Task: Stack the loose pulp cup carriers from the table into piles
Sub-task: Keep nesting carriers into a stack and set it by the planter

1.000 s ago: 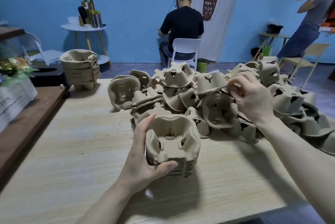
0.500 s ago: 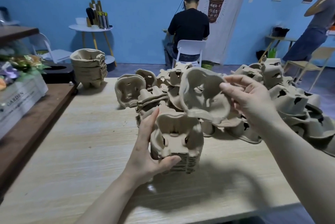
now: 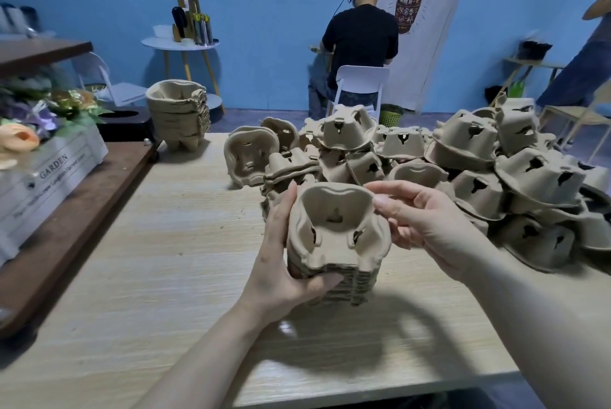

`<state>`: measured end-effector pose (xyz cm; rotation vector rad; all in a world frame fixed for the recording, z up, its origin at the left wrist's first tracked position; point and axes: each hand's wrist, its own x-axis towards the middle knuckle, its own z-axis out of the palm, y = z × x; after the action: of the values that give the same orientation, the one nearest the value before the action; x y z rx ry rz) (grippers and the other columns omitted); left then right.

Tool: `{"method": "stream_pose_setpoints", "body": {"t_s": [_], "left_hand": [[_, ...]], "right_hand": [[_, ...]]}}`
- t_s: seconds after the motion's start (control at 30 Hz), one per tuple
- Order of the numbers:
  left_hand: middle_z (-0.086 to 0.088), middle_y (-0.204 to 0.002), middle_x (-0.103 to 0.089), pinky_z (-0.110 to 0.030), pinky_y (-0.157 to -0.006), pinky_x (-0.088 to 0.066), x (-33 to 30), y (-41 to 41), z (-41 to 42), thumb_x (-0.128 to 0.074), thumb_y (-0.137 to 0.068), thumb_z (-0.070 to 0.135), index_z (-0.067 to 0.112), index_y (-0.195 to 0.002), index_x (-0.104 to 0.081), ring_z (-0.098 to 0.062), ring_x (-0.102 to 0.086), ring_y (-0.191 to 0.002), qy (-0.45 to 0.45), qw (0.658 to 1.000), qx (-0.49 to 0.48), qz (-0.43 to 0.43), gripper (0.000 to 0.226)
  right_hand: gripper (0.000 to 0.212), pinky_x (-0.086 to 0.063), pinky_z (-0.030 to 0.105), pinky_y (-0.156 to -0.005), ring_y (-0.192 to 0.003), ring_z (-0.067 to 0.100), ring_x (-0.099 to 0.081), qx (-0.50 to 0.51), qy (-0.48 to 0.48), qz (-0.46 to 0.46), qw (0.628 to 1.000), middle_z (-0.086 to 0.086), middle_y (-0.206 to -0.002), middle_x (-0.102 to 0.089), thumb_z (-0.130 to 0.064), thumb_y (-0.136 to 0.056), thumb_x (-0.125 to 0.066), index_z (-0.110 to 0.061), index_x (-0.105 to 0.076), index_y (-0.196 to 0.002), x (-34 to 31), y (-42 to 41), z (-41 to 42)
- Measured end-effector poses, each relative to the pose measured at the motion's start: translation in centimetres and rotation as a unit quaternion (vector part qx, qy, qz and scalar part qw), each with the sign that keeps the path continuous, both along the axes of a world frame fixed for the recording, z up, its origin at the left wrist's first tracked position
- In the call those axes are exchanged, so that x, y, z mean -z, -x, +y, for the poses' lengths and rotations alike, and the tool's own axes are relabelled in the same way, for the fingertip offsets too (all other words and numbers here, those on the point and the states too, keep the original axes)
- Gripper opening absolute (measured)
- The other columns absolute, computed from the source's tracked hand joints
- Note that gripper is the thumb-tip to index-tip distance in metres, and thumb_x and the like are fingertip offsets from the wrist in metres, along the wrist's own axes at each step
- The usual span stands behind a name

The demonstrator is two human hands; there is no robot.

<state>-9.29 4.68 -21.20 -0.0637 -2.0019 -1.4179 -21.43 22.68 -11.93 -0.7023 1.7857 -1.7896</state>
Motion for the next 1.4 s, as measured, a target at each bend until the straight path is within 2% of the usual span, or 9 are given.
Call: {"method": "stream_pose_setpoints", "body": {"t_s": [0.23, 0.43, 0.57, 0.67, 0.77, 0.87, 1.0, 1.17, 1.4], "left_hand": [[-0.008, -0.153, -0.034, -0.027, -0.113, -0.036, -0.6, -0.2, 0.4, -0.077, -0.066, 0.068, 0.03, -0.147, -0.026, -0.02, -0.038, -0.142, -0.006, 1.0, 0.026, 0.001, 0.103], [0.001, -0.163, -0.022, -0.051, -0.122, -0.023, -0.1, -0.3, 0.2, -0.076, -0.063, 0.073, 0.048, -0.154, -0.006, -0.017, -0.021, -0.151, -0.022, 0.998, 0.052, -0.028, 0.118], [0.007, -0.158, -0.03, -0.038, -0.119, -0.031, -0.3, -0.4, 0.2, -0.076, -0.066, 0.071, 0.04, -0.153, -0.021, -0.016, -0.031, -0.147, -0.007, 0.999, 0.032, -0.015, 0.108], [-0.003, -0.155, -0.034, -0.027, -0.114, -0.035, -0.5, -0.4, 0.1, -0.075, -0.068, 0.069, 0.028, -0.148, -0.031, -0.019, -0.036, -0.143, 0.006, 1.0, 0.028, -0.008, 0.1], [-0.007, -0.154, -0.034, -0.022, -0.112, -0.034, -0.5, -0.3, 0.2, -0.074, -0.069, 0.069, 0.026, -0.147, -0.033, -0.019, -0.036, -0.143, 0.011, 1.0, 0.029, -0.004, 0.098], [-0.007, -0.155, -0.033, -0.022, -0.112, -0.033, -0.4, -0.2, 0.1, -0.073, -0.069, 0.069, 0.03, -0.148, -0.032, -0.021, -0.035, -0.144, 0.017, 0.999, 0.027, 0.002, 0.098], [-0.004, -0.156, -0.033, -0.026, -0.113, -0.034, -0.3, -0.3, 0.0, -0.074, -0.069, 0.07, 0.038, -0.15, -0.029, -0.022, -0.035, -0.144, 0.018, 0.999, 0.033, 0.006, 0.097], [-0.003, -0.156, -0.033, -0.027, -0.113, -0.035, -0.2, -0.3, -0.1, -0.074, -0.068, 0.07, 0.04, -0.15, -0.028, -0.021, -0.036, -0.143, 0.013, 0.999, 0.035, 0.002, 0.099], [-0.003, -0.156, -0.033, -0.028, -0.115, -0.034, -0.2, -0.2, -0.2, -0.073, -0.069, 0.072, 0.036, -0.151, -0.029, -0.021, -0.035, -0.144, 0.015, 0.999, 0.031, -0.002, 0.099]], "right_hand": [[0.034, -0.029, 0.017, -0.042, -0.048, 0.01, -0.042, 0.031, 0.011, 0.043, 0.999, 0.016, -0.078, -0.059, -0.016, -0.079, -0.069, -0.003, -0.068, -0.11, 0.2, -0.8, 0.1], [0.022, -0.034, 0.011, -0.045, -0.047, 0.0, -0.043, 0.059, -0.012, 0.105, 0.993, 0.006, -0.073, -0.056, -0.008, -0.084, -0.071, -0.004, -0.069, -0.106, 0.9, -0.6, -0.2], [0.013, -0.041, 0.015, -0.051, -0.055, 0.002, -0.048, 0.119, -0.039, 0.183, 0.975, -0.005, -0.072, -0.067, -0.02, -0.082, -0.075, -0.018, -0.073, -0.095, 1.4, 1.0, 0.7], [0.014, -0.052, 0.028, -0.069, -0.07, 0.004, -0.057, 0.22, -0.077, 0.277, 0.932, -0.006, -0.092, -0.071, -0.022, -0.084, -0.075, -0.026, -0.071, -0.097, 2.5, 3.9, 2.4], [0.025, -0.052, 0.043, -0.081, -0.079, 0.011, -0.056, 0.273, -0.186, 0.399, 0.855, -0.003, -0.106, -0.062, -0.018, -0.086, -0.071, -0.025, -0.067, -0.11, 3.0, 7.4, 4.5], [0.035, -0.05, 0.039, -0.079, -0.073, 0.005, -0.054, 0.228, -0.247, 0.468, 0.817, -0.005, -0.115, -0.057, -0.013, -0.087, -0.068, -0.022, -0.064, -0.12, 2.0, 10.1, 5.0], [0.038, -0.05, 0.041, -0.089, -0.11, 0.017, -0.058, 0.14, -0.334, 0.501, 0.786, -0.007, -0.126, -0.057, -0.017, -0.089, -0.065, -0.029, -0.061, -0.125, 0.5, 12.5, 4.1], [0.031, -0.048, 0.033, -0.073, -0.102, 0.025, -0.062, 0.125, -0.392, 0.557, 0.721, -0.005, -0.114, -0.059, -0.024, -0.093, -0.062, -0.032, -0.062, -0.123, 0.4, 12.7, 3.6], [0.016, -0.032, 0.022, -0.062, -0.085, 0.015, -0.055, 0.155, -0.372, 0.509, 0.761, -0.004, -0.092, -0.061, -0.029, -0.087, -0.07, -0.022, -0.069, -0.102, -0.1, 11.5, 4.7]]}}
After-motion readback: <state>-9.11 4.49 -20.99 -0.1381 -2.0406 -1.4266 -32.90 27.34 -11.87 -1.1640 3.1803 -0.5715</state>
